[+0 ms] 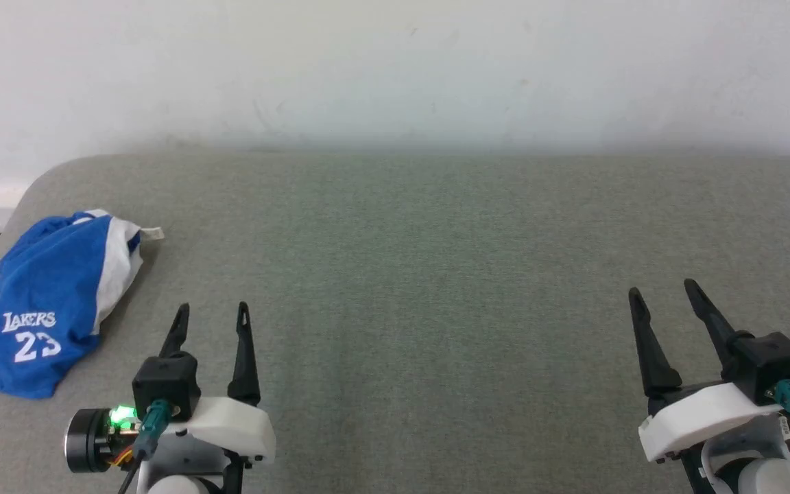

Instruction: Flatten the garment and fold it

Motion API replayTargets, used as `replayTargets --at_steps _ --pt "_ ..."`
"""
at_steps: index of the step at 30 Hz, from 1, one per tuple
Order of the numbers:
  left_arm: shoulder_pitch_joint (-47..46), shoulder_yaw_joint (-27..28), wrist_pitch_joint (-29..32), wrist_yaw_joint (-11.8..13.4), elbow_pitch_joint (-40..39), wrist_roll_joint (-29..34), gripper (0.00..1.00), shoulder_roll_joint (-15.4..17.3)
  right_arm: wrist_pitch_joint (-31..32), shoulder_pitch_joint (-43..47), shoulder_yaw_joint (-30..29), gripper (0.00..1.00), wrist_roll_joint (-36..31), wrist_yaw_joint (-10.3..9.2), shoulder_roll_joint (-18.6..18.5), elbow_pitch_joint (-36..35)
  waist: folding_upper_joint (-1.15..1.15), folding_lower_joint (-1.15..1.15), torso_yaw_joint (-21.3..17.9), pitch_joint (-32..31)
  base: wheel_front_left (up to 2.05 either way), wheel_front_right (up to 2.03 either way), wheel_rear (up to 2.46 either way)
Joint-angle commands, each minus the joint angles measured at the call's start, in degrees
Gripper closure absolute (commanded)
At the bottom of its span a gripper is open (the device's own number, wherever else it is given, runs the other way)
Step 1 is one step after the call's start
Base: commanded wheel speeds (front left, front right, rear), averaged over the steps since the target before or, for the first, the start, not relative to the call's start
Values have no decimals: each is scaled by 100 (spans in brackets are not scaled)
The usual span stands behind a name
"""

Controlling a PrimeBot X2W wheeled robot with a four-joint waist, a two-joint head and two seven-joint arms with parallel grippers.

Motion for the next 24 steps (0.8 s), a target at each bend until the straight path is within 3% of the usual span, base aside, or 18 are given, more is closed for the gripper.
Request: replayTargets --at_steps 1,24 --pt "-90 -25 -60 51 -28 -9 0 29 -55 33 -28 0 37 -3 7 -55 0 0 101 17 0 0 0" --pt "-189 97 -347 435 -59 -89 0 35 -343 44 -167 0 102 -5 13 -249 0 0 1138 270 0 0 0"
